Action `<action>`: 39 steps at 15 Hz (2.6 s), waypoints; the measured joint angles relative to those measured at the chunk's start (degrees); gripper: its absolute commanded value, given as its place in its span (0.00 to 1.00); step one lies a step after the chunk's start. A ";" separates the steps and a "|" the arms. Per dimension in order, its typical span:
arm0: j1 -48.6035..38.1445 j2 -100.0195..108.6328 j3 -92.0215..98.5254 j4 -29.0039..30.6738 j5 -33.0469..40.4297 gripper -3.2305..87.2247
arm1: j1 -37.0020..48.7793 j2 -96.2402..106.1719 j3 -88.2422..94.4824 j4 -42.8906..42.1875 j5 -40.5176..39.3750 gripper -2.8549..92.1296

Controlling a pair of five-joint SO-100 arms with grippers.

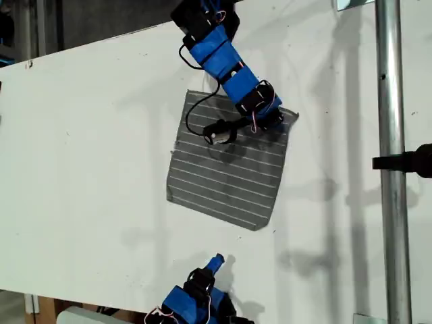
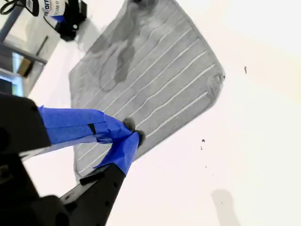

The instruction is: Grasp corners of a towel and fold twice.

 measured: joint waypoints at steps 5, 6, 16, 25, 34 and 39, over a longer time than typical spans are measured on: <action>0.00 0.18 0.00 0.00 0.18 0.00 | 4.39 3.25 -11.95 1.85 -12.30 0.03; 0.00 0.18 0.00 0.00 0.18 0.00 | 4.31 3.43 -17.23 2.55 -14.15 0.03; -1.58 0.18 0.00 0.00 1.49 0.00 | 13.71 57.66 9.84 36.30 -18.81 0.03; -4.31 0.18 0.00 0.35 2.02 0.00 | 16.35 82.62 21.45 39.99 -20.13 0.03; 1.23 -21.01 -19.25 10.99 5.36 0.06 | 0.97 57.83 9.93 28.92 -23.91 0.28; 4.83 -21.53 -17.84 8.17 9.40 0.33 | -4.04 16.52 -10.63 25.40 -23.99 0.42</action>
